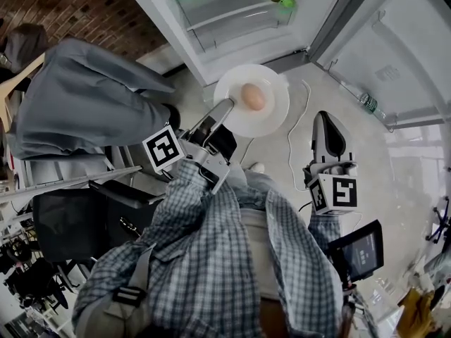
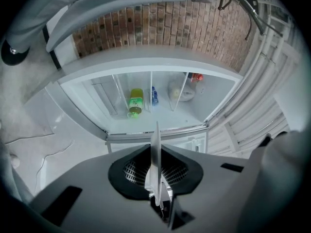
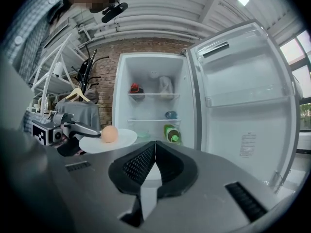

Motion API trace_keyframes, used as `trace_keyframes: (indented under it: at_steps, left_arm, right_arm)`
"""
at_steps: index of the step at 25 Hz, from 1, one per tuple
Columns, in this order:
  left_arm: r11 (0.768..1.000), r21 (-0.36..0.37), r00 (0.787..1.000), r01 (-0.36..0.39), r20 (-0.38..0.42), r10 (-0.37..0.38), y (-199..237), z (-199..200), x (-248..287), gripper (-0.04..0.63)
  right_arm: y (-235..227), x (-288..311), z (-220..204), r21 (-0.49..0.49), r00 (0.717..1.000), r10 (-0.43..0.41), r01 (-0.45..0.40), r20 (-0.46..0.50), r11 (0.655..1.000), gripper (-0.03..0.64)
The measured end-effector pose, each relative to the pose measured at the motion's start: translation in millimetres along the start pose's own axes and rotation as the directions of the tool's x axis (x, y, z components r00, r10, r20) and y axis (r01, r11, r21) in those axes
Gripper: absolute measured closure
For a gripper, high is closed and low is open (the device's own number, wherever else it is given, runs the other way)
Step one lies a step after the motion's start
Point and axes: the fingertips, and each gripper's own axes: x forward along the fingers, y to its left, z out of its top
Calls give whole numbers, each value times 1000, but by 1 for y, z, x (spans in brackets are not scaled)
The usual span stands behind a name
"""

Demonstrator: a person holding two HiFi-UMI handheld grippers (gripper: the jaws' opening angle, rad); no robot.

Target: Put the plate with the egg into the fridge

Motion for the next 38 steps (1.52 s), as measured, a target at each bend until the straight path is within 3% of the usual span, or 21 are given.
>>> trace_keyframes:
  at_steps: [9,33,38]
  left_arm:
    - [1000,-15,1000,-7,2,7,3,10,8,557]
    - [1000,-24,998,20,-51,-21,8,90,80,557]
    - [1000,-28,999,12,-30,-13,12,106,79,557]
  right_arm:
    - [1,16,0,14,1000,6,-6,-3,1000,609]
    - [-1,136,36,-31,1000,6,-6,19,999,609]
    - [10,160,39,-54,998,57,-55,28,997,609]
